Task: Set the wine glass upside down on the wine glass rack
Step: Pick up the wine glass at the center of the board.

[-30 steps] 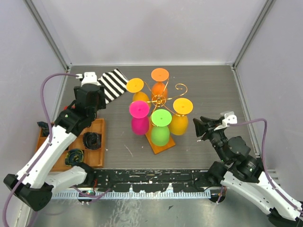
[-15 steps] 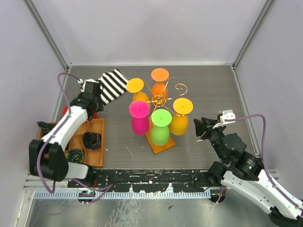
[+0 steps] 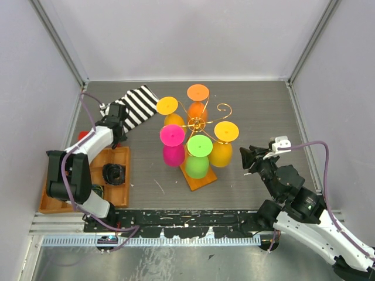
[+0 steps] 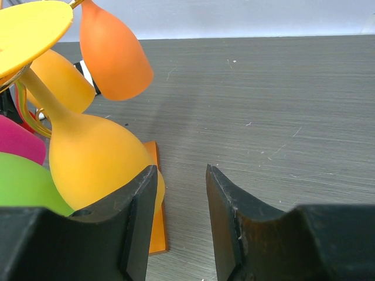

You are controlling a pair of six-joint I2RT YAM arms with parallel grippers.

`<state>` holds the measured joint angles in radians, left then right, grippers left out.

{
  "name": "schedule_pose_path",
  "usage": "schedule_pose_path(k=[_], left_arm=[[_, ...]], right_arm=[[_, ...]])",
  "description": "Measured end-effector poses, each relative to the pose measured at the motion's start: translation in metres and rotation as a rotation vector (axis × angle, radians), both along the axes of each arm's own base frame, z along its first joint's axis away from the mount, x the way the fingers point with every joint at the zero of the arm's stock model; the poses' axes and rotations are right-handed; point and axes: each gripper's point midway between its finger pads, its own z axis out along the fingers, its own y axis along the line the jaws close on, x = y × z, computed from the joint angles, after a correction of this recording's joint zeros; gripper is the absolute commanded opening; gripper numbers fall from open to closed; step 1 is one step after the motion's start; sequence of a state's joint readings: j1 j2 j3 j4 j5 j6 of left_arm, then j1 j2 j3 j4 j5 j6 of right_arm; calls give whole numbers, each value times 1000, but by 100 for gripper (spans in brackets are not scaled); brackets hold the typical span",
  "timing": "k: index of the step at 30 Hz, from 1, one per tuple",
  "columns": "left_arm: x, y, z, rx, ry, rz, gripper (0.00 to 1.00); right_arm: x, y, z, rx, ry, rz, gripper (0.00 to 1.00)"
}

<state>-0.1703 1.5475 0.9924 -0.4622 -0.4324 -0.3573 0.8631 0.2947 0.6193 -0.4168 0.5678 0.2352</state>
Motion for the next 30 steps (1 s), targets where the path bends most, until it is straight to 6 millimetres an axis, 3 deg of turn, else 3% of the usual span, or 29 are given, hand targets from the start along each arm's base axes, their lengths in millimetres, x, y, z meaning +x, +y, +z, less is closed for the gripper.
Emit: schedule_pose_path(k=[16,26,30], left_arm=[[6,1,-18,2,31,-9,24],[6,7,-25,43,52,-8,1],[7,7,-23,45,46,-12,0]], right_arm=[[0,0,0,0,0,-1,46],[0,0,0,0,0,-1,46],[0,0,0,0,0,-1,46]])
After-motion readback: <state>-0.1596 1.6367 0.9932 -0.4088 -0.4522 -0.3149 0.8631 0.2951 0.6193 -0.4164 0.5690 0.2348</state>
